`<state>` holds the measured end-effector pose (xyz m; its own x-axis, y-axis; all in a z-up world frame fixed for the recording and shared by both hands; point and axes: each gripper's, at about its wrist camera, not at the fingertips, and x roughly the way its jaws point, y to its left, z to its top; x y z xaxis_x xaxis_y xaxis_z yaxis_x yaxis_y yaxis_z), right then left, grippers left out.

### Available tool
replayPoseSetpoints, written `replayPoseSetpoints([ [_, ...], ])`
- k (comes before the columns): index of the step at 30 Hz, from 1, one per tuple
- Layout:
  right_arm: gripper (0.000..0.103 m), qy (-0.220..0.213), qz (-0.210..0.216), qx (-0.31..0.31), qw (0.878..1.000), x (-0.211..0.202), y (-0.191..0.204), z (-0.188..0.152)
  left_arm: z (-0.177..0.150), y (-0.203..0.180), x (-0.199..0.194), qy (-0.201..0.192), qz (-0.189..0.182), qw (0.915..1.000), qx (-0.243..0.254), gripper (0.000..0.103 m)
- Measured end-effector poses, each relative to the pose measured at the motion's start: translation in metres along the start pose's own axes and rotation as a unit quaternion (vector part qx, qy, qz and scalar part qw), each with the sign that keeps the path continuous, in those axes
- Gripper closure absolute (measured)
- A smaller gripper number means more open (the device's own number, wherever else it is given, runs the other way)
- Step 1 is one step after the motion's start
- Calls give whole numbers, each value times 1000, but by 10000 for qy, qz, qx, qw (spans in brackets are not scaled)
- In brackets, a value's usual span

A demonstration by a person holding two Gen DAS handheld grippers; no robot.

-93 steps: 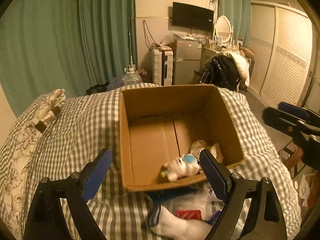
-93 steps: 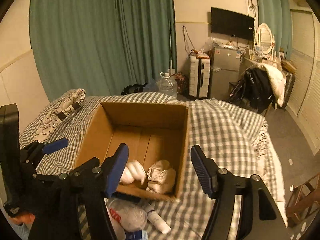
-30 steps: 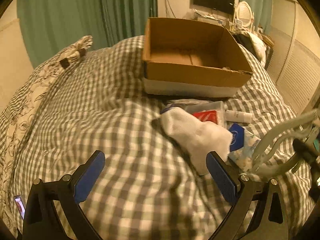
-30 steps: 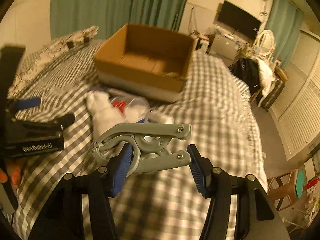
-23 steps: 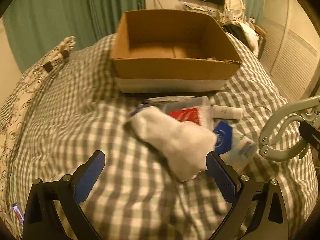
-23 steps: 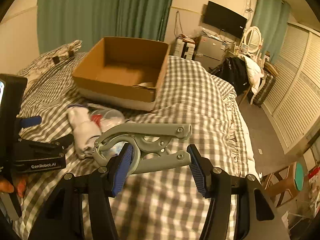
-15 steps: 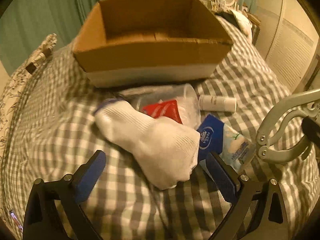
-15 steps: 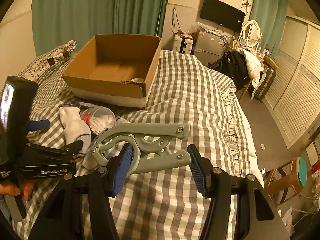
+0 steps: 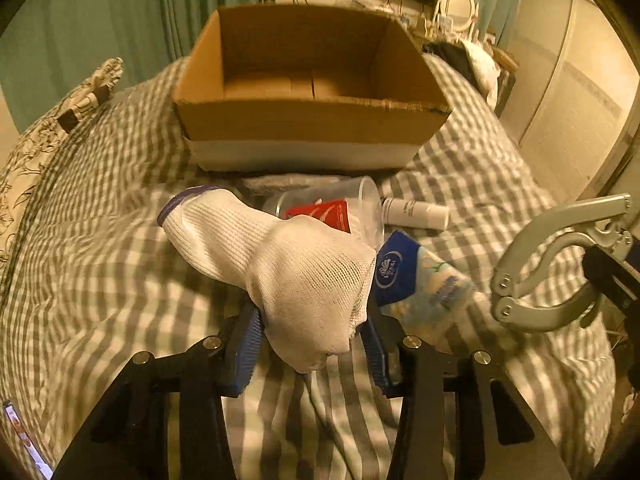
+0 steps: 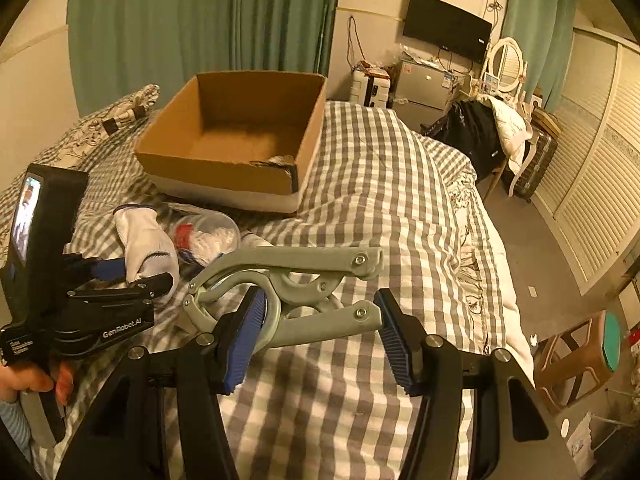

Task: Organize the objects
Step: 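Grasp the white sock with the left gripper while the right gripper holds the clip, then carry the sock and clip over the box and release both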

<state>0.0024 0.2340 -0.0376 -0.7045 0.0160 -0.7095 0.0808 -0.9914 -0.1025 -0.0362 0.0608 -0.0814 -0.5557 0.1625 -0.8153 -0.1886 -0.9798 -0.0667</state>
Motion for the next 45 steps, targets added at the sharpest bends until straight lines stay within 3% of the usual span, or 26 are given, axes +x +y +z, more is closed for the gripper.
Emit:
replayPoseSetpoints([
  [12, 47, -352, -22, -311, 9989, -47, 24, 27, 26, 16, -77, -762, -173, 9969, 23, 58],
  [19, 47, -645, 7, -475, 9968, -60, 33, 60, 61, 21, -89, -986, -216, 9948, 150, 58],
  [27, 47, -929, -4, -523, 9943, -43, 29, 112, 110, 22, -89, -1188, -309, 9920, 292, 58],
  [32, 47, -1137, 4, -424, 9926, -21, 25, 150, 146, 24, -73, -1221, -404, 9913, 297, 58],
  [37, 47, -1144, 8, -447, 9924, 20, 25, 184, 174, 24, -36, -1182, -198, 9915, 499, 58],
  [45, 47, -816, 94, -401, 9958, 103, 28, 205, 181, 33, 32, -818, -25, 9955, 474, 58],
])
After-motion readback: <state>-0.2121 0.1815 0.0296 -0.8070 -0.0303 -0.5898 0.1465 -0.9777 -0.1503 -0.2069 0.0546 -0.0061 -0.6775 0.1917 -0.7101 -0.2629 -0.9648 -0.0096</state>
